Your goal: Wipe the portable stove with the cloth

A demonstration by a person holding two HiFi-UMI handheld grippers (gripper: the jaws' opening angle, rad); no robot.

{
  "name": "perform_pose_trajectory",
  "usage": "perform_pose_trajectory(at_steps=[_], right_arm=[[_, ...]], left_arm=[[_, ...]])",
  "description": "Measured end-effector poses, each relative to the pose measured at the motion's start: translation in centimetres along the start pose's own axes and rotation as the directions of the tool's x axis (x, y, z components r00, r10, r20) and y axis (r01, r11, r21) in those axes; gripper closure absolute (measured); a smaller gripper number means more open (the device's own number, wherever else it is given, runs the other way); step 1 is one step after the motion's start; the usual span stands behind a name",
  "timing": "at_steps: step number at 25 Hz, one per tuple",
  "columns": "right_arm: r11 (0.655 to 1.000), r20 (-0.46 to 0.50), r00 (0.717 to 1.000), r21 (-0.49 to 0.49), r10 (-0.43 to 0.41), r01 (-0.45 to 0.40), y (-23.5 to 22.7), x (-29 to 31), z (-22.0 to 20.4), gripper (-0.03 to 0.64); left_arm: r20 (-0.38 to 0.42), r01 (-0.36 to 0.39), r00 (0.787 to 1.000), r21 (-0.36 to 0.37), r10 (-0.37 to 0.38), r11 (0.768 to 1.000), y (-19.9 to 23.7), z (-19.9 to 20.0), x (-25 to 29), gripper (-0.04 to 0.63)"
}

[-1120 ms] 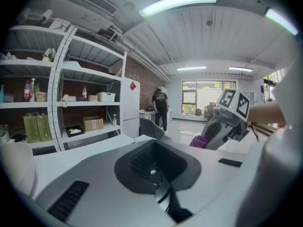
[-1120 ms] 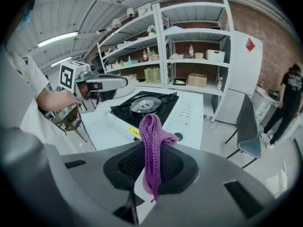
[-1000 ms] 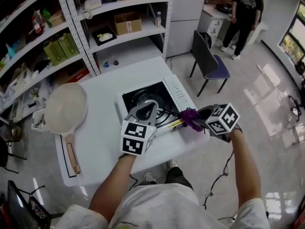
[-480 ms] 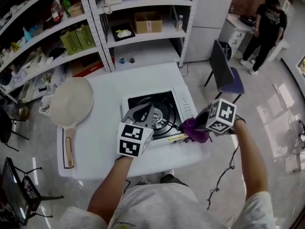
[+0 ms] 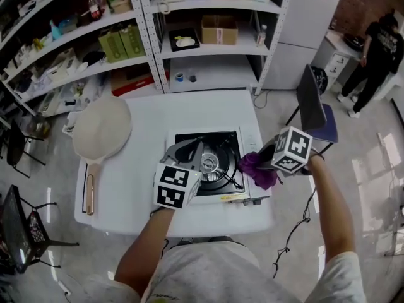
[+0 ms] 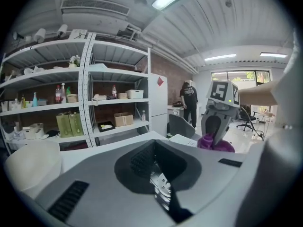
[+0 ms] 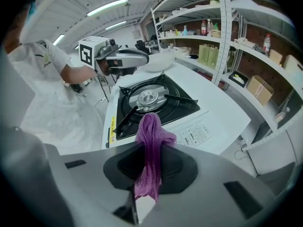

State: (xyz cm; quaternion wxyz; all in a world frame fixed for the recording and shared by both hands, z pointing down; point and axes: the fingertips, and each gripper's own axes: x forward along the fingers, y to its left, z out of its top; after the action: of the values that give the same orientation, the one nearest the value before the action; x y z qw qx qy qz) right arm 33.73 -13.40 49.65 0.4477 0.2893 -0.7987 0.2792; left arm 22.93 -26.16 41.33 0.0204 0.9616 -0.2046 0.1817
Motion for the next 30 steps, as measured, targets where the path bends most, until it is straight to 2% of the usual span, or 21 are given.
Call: perform_pose_trajectory(at_steps=[10, 17, 22, 30], right_arm=[[0.998, 0.011, 0.999, -0.045, 0.039, -0.038, -4.3, 0.1, 1.1, 0.555], [0.997, 0.035, 0.999, -0.073, -0.015, 0.017, -8.1, -0.6, 2.6, 0.555], [0.998, 0.064, 0.997, -0.038, -0.053, 0.055, -11.1, -1.0, 3.0, 0.555], [0.994, 0.069, 0.994, -0.058, -0.086, 0.090, -13.0, -0.9, 4.4, 0.555]], left_arm=[[-0.020, -0.100, 0.995, -0.025, 0.100, 0.995, 2.2, 0.1, 1.1, 0.591], [-0.027, -0.165, 0.986, -0.049, 0.164, 0.985, 3.5, 0.1, 1.4, 0.591], [-0.038, -0.206, 0.978, -0.060, 0.204, 0.977, 3.9, -0.1, 1.4, 0.591], [-0.052, -0.264, 0.964, -0.082, 0.261, 0.961, 5.2, -0.8, 0.3, 0.591]])
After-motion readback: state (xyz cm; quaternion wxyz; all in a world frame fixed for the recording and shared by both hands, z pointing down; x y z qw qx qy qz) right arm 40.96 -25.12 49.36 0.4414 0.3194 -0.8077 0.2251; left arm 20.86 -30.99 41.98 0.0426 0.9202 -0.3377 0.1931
